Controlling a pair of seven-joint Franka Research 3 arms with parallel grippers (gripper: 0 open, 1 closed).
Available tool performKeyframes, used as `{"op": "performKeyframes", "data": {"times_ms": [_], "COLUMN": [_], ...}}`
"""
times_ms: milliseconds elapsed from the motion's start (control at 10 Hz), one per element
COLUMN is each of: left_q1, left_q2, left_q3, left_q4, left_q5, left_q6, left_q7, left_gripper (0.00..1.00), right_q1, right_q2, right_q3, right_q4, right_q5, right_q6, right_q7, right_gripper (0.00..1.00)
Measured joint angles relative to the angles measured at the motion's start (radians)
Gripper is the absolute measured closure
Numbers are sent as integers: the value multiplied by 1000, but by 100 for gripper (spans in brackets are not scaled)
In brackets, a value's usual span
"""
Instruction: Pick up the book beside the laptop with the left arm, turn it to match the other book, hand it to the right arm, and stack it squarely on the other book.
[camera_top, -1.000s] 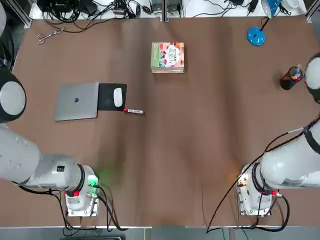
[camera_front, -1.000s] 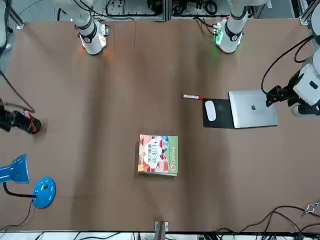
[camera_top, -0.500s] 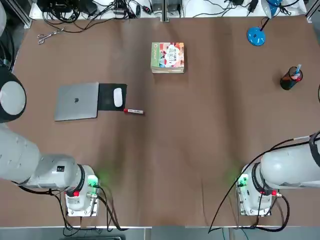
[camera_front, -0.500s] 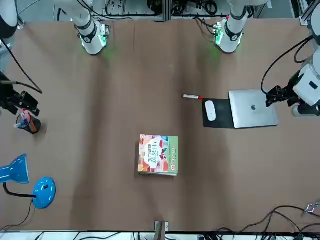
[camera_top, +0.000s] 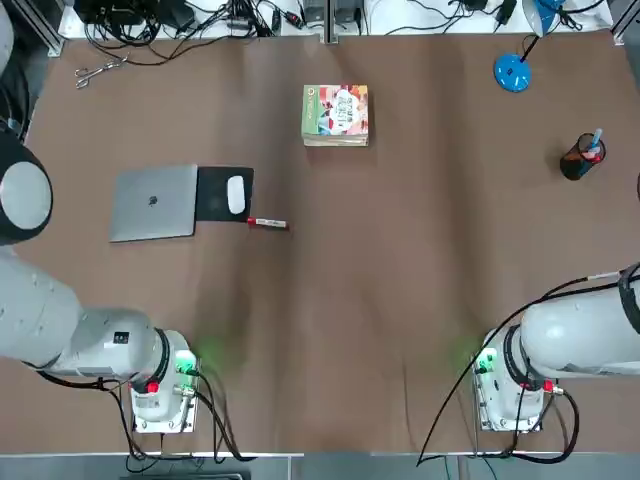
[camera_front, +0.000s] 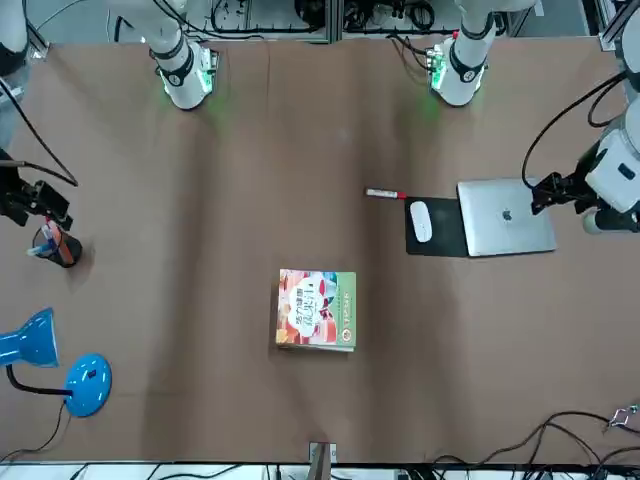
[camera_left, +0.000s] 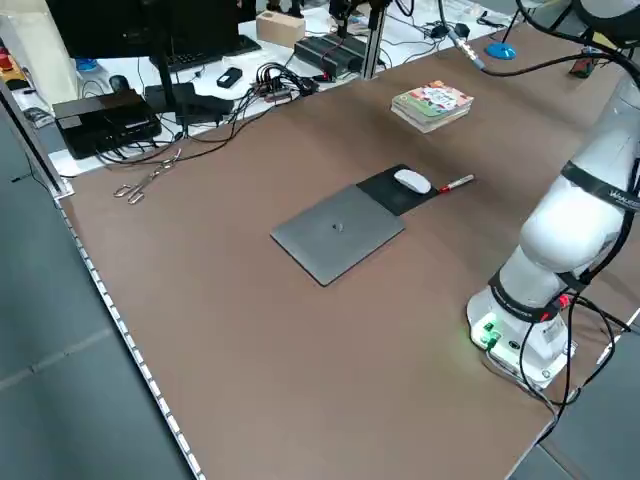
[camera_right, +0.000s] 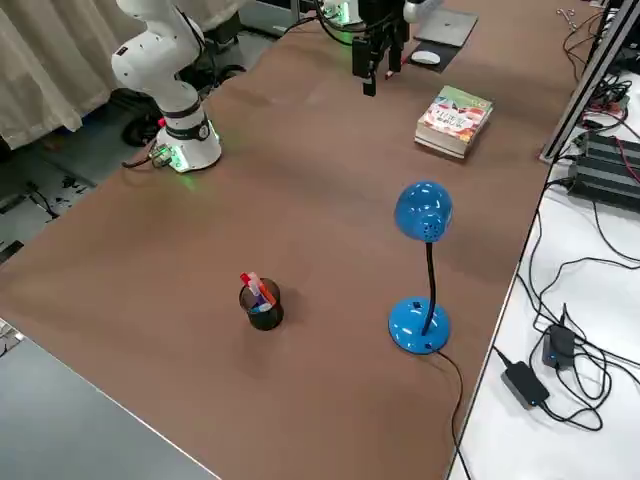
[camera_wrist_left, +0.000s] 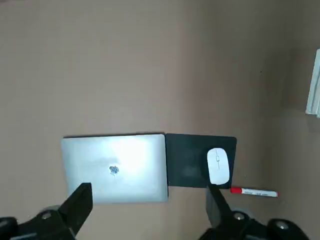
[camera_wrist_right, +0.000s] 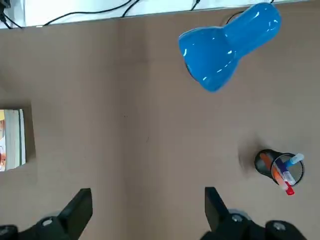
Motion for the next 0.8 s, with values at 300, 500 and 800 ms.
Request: {"op": "performKeyframes", "data": {"times_ms": [300,500,800], "left_q1": [0,0,2], "left_q2": [2,6,9], "left_q3": [0,0,3], "left_q4": [8,10,10], "left_q5": [0,0,0], "left_q6": [1,1,1], "left_q7": [0,0,0], "left_gripper": [0,0,0], "right_q1": [0,0,0], "right_q2": [0,1,1], "right_q3": [0,0,4], "right_q4": [0,-2,-2], "right_q5": [0,0,0], "right_q6": [0,-2,-17], "right_q7": [0,0,0], "right_gripper": [0,0,0]}}
